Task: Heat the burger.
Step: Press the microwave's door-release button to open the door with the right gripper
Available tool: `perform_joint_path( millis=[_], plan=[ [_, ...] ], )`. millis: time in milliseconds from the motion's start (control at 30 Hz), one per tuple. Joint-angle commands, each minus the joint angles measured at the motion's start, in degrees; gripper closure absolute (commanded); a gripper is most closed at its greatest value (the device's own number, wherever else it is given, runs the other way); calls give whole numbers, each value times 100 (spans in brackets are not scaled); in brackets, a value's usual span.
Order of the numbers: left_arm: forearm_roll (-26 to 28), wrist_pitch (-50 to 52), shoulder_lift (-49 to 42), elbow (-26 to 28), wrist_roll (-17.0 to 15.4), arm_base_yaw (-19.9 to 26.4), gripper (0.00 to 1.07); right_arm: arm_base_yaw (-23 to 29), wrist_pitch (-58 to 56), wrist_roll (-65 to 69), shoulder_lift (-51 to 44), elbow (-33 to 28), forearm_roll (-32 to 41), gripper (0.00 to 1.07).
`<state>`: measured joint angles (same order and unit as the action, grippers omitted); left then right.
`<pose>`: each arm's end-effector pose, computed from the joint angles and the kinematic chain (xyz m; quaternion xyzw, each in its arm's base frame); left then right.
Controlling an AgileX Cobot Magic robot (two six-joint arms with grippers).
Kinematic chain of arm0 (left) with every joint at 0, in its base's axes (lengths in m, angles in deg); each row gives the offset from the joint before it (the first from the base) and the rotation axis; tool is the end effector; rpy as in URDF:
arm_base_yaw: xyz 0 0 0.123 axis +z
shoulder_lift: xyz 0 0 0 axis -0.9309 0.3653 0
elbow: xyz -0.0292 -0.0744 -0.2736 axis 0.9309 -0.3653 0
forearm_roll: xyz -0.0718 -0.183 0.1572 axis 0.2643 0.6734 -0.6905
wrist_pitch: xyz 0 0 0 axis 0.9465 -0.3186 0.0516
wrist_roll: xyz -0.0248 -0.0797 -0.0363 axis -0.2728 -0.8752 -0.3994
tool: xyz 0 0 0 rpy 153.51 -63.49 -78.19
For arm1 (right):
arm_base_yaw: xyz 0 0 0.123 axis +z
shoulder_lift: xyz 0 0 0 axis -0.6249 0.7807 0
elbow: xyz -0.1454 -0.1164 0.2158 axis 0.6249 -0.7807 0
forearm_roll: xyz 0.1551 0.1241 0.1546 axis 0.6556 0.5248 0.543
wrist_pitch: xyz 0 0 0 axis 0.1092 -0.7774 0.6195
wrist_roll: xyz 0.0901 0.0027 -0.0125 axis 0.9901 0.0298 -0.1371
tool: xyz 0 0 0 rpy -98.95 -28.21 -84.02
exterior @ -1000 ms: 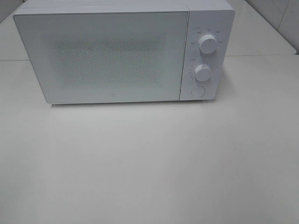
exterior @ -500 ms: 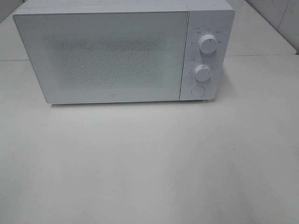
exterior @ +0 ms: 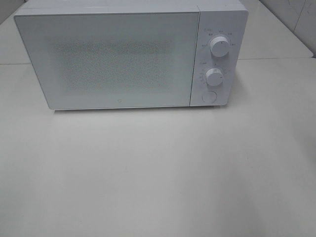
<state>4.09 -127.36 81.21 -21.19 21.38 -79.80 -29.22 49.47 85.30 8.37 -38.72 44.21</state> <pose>-0.0051 0.0009 0.2783 0.1242 0.8394 -0.0260 0.5285 0.1795 0.0294 0.2944 -0.0501 0.8103 0.0575 0.5811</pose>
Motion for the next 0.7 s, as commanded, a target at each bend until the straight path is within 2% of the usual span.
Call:
perform_joint_path(
  millis=[33, 400, 700],
  plan=[
    [57, 80, -115, -17, -17, 11, 106, -11, 705, -29, 544, 40, -17, 107],
    [57, 80, -115, -17, -17, 11, 106, -11, 2257, 212, 1931, 40, -17, 107],
    [57, 80, -115, -17, -17, 11, 106, -11, 2722, 264, 2848, 40, -23, 107]
  ],
)
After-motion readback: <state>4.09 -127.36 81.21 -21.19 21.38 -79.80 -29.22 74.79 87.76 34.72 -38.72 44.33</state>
